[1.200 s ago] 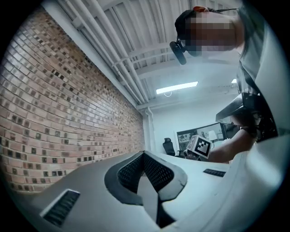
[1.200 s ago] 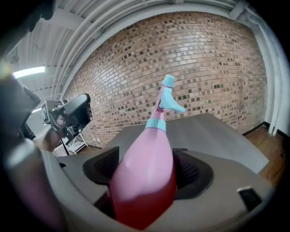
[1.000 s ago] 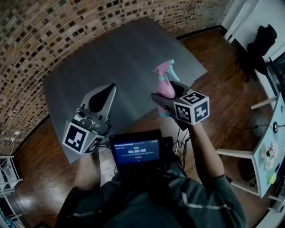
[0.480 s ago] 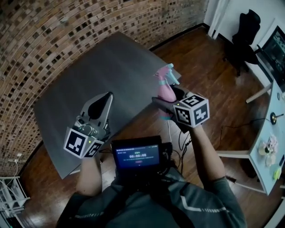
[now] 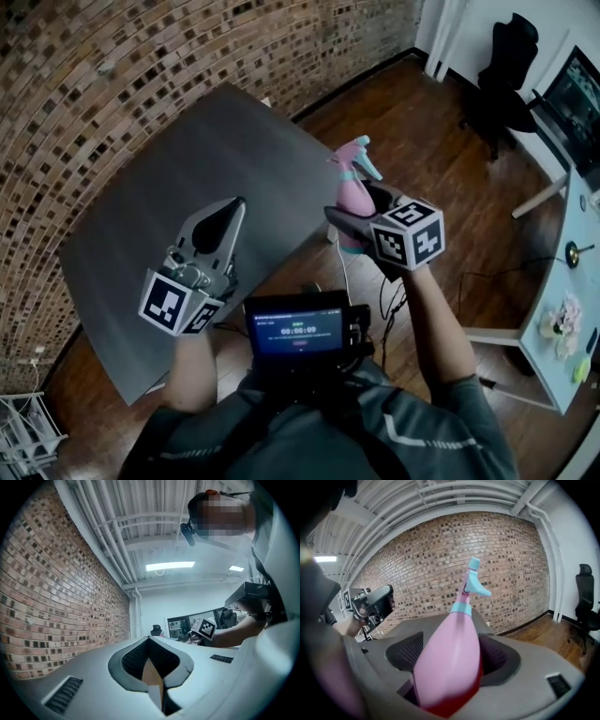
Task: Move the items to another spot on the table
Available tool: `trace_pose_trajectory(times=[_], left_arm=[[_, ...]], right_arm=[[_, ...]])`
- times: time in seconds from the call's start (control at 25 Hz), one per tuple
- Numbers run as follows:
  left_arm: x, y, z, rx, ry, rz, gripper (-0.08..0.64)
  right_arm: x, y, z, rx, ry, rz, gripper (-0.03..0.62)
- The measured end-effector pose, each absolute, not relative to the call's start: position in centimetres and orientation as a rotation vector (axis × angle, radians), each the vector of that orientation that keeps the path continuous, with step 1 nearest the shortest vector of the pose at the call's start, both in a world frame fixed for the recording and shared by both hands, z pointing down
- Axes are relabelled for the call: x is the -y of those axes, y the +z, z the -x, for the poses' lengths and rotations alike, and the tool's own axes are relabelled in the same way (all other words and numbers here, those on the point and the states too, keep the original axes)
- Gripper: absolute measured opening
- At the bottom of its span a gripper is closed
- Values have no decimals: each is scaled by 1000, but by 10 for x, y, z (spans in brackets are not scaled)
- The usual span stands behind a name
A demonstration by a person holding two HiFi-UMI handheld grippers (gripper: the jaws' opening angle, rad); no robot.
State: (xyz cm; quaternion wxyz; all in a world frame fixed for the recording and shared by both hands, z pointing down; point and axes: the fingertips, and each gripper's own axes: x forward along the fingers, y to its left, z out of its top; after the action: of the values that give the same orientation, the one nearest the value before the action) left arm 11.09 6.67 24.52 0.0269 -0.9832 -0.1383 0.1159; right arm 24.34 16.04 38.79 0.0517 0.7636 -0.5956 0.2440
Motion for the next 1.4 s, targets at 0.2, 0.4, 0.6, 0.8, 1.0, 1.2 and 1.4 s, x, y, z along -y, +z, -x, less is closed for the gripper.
trace_pose_trajectory(times=[0.2,0.4,0.6,0.8,1.0,1.2,1.4], left_arm=[[-44,254,-164,426,360,3065,-8],[-13,264,-202,406,387,3077,-8],[36,277,-227,320,452,3062,-8],[73,279,-241,264,417,3064,-8],[103,275,-240,130,391,3087,-8],[121,271,-245,28,376,3074,-8],[134,273,-260,-156,324,3054,-8]], right_arm=[[-145,390,-292,1796,756,-2297,380],[-112,397,-343,1802,759,-2253,380],[-54,420,-376,1830,781,-2140,380],[4,416,-397,1869,772,-2042,381],[54,409,-411,1928,762,-1920,382],[96,407,-419,1997,744,-1820,380],[123,415,-426,2076,667,-1646,382]])
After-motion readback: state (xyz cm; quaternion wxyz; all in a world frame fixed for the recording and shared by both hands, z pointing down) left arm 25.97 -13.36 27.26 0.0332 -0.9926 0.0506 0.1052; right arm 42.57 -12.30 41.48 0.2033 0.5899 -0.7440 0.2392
